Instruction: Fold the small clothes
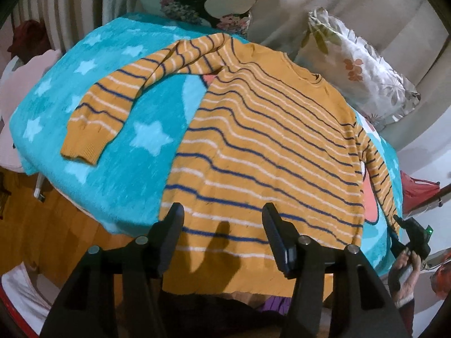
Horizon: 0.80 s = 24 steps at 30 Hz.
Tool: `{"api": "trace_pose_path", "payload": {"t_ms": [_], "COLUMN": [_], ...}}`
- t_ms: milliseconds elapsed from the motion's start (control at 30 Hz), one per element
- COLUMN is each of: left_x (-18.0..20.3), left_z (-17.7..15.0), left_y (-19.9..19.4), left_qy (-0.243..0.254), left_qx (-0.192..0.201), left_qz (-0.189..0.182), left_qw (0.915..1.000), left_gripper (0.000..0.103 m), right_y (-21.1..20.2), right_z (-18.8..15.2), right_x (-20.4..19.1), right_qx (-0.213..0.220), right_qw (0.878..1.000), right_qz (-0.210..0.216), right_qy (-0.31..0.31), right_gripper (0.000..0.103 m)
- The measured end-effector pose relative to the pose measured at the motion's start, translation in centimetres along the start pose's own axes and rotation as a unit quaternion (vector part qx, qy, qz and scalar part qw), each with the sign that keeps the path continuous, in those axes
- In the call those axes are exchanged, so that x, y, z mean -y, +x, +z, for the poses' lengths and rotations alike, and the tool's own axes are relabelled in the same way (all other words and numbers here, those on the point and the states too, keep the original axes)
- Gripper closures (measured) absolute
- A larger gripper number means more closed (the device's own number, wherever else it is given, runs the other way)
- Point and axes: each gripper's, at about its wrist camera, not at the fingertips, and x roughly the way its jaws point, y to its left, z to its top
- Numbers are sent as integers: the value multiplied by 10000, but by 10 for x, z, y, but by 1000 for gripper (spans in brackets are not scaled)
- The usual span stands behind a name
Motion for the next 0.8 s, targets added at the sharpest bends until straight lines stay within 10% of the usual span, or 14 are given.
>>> {"api": "trace_pose_path", "payload": {"t_ms": [133, 400, 800], "left_x": [-1, -35, -120], "left_z": [7, 30, 72], "left_y": [-3, 1, -5], "left_qy": [-10, -324, -479], "left_qx": [109, 177, 306], "left_qz": [17, 26, -41], "left_qw": [9999, 9993, 9984], "left_gripper": [46, 46, 46], "right_y": [7, -15, 83], "right_z": [26, 29, -159], "right_x": [2, -98, -338], "right_qx": [176, 560, -494], "right_qw": [9995, 9862, 9160], "right_qz": [-67, -427, 513], "right_qy": [263, -1500, -3947], "right_gripper": [97, 97, 97]}}
